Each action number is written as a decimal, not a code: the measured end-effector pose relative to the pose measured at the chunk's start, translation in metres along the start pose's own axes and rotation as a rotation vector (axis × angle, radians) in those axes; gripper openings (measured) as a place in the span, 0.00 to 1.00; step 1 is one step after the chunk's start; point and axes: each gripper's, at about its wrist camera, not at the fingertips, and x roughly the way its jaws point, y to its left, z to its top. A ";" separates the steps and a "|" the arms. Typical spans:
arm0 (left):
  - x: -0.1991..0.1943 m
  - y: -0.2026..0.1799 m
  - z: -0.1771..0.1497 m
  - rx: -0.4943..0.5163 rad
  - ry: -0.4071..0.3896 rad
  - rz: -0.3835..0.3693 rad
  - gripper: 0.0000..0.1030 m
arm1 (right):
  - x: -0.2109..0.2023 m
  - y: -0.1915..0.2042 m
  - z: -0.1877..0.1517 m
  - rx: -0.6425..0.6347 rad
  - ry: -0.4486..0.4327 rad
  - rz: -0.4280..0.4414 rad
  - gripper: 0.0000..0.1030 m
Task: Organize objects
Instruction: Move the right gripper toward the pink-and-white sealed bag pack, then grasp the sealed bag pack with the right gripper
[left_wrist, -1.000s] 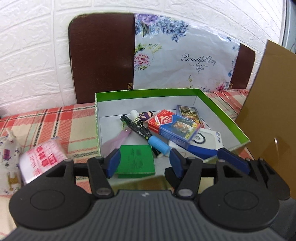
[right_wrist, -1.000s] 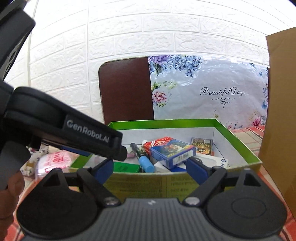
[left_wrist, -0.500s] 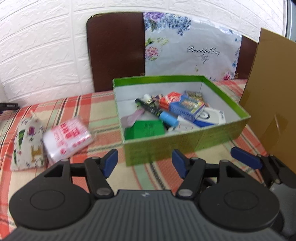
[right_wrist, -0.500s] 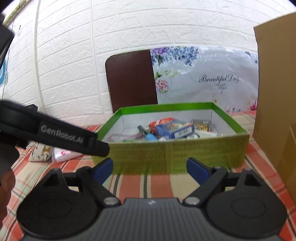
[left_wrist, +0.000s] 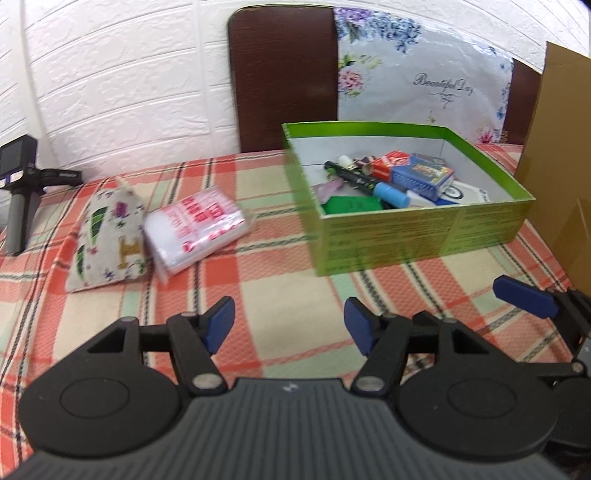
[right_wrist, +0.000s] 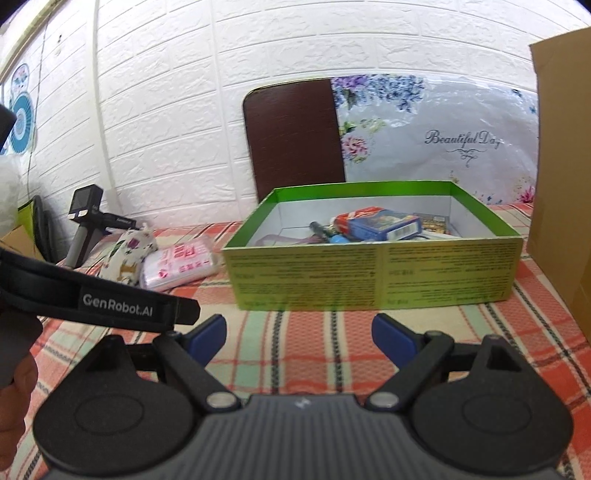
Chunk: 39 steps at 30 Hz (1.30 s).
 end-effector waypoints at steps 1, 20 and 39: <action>-0.001 0.003 -0.002 -0.005 0.000 0.005 0.65 | 0.000 0.003 0.000 -0.005 0.002 0.004 0.87; 0.002 0.061 -0.026 -0.089 0.008 0.075 0.70 | 0.002 0.048 0.002 -0.094 0.029 0.053 0.87; 0.012 0.168 -0.079 -0.222 -0.131 0.300 0.92 | 0.129 0.149 0.070 -0.307 0.087 0.127 0.86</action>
